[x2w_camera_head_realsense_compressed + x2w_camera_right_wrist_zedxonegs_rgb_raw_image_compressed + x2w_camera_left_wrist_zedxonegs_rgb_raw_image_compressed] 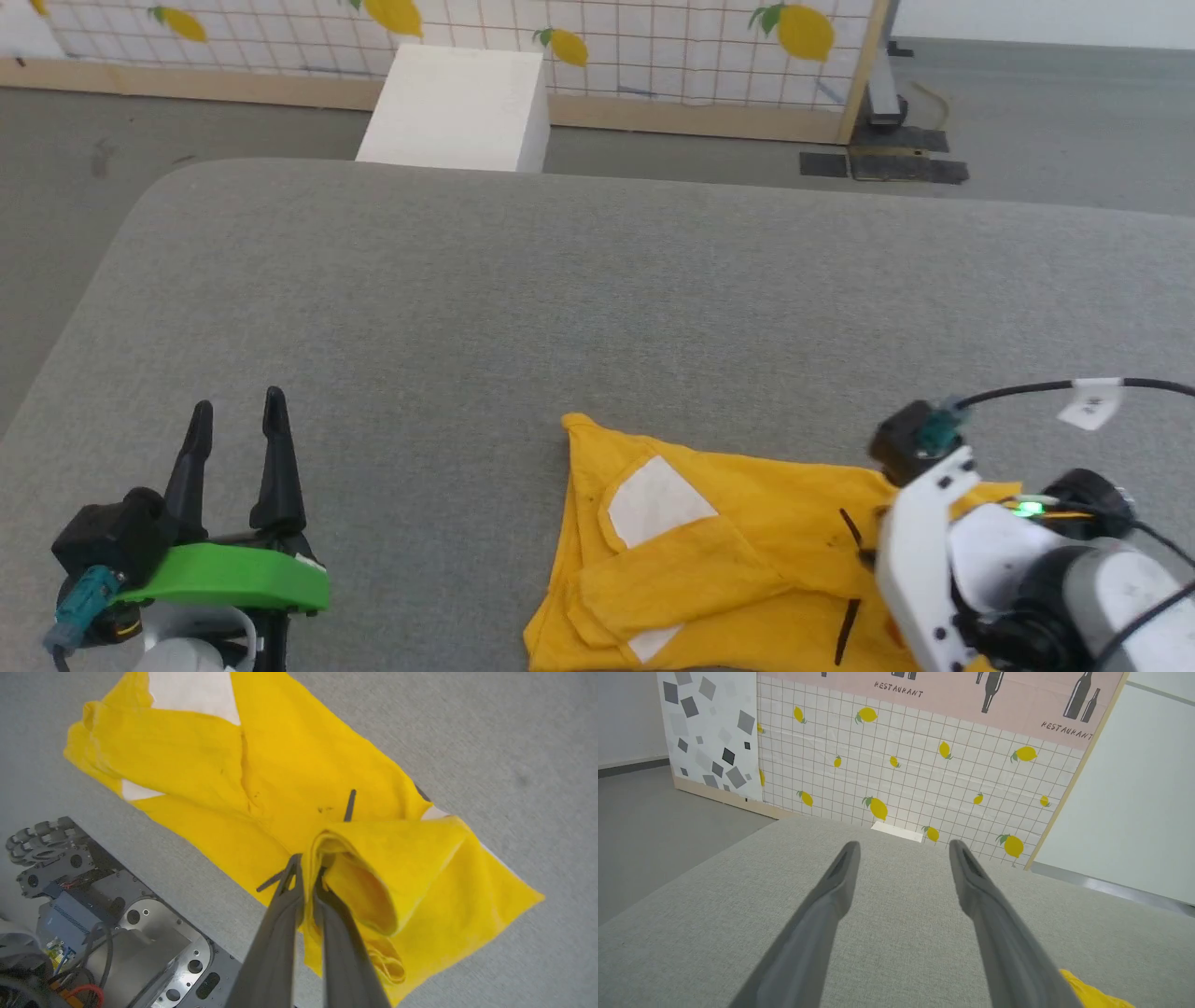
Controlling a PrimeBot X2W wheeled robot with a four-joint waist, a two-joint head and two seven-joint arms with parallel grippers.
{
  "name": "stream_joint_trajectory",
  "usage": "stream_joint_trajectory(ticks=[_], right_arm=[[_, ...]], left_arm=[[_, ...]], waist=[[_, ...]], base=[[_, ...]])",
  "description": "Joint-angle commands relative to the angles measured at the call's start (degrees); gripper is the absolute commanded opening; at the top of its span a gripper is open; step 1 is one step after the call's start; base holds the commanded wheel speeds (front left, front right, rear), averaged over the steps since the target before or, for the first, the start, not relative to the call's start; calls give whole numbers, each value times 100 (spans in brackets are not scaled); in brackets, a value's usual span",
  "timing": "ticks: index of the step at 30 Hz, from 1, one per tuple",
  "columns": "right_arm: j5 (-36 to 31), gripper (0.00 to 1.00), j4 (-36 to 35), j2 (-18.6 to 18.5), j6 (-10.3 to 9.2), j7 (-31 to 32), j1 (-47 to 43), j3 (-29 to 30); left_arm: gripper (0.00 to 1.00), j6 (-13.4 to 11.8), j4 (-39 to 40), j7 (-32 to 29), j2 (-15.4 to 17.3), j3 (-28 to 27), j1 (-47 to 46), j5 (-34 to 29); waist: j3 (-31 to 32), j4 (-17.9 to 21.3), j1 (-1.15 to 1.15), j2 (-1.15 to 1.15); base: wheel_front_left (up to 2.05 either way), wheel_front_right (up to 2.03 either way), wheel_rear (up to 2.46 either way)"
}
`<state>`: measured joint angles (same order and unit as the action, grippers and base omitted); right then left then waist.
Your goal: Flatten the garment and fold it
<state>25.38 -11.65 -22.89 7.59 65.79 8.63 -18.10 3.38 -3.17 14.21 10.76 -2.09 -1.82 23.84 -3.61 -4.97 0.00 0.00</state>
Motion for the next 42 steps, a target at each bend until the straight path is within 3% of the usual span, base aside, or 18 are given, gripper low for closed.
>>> stream_joint_trajectory(ticks=[1, 10, 20, 29, 30, 31, 32, 38, 42], right_arm=[[47, 0, 116, 105, -10, -166, 170, -179], [94, 0, 1088, 853, -10, -1101, 861, -1013], [-99, 0, 2561, 1654, -10, -1916, 1297, -1239], [-257, 0, 3810, 1921, -10, -2659, 1469, -1312], [-214, 30, 3869, 1942, -10, -2756, 1501, -1356], [-169, 88, 3898, 1955, -10, -2818, 1529, -1405], [-70, 100, 3897, 1970, -10, -2890, 1563, -1467], [838, 100, 3348, 1998, -10, -3230, 1779, -2004], [1100, 100, 2976, 1999, -10, -3495, 1916, -2229]], left_arm=[[100, -22, 24, 7, -8, 15, 81, 53], [100, -11, 14, 17, -57, 82, 129, 99], [100, 32, -86, 43, -170, 190, 8, 129], [100, 83, -222, 56, -194, 269, -128, 124], [100, 87, -234, 58, -195, 277, -136, 123], [100, 90, -243, 58, -194, 285, -140, 119], [100, 93, -255, 60, -189, 289, -143, 115], [100, 110, -315, 62, -163, 342, -138, 98], [100, 111, -319, 40, -114, 387, -108, 63]], waist=[[-61, -184, 0, 0], [-224, -601, 0, 0], [-389, -799, 0, 0], [-481, -837, 0, 0], [-474, -826, 0, 0], [-463, -813, 0, 0], [-443, -785, 0, 0], [-268, -603, 0, 0], [-106, -406, 0, 0]], base=[[0, 0, 0], [0, 0, 0], [0, 0, 0], [0, 0, 0], [0, 0, 0], [0, 0, 0], [0, 0, 0], [0, 0, 0], [0, 0, 0]])
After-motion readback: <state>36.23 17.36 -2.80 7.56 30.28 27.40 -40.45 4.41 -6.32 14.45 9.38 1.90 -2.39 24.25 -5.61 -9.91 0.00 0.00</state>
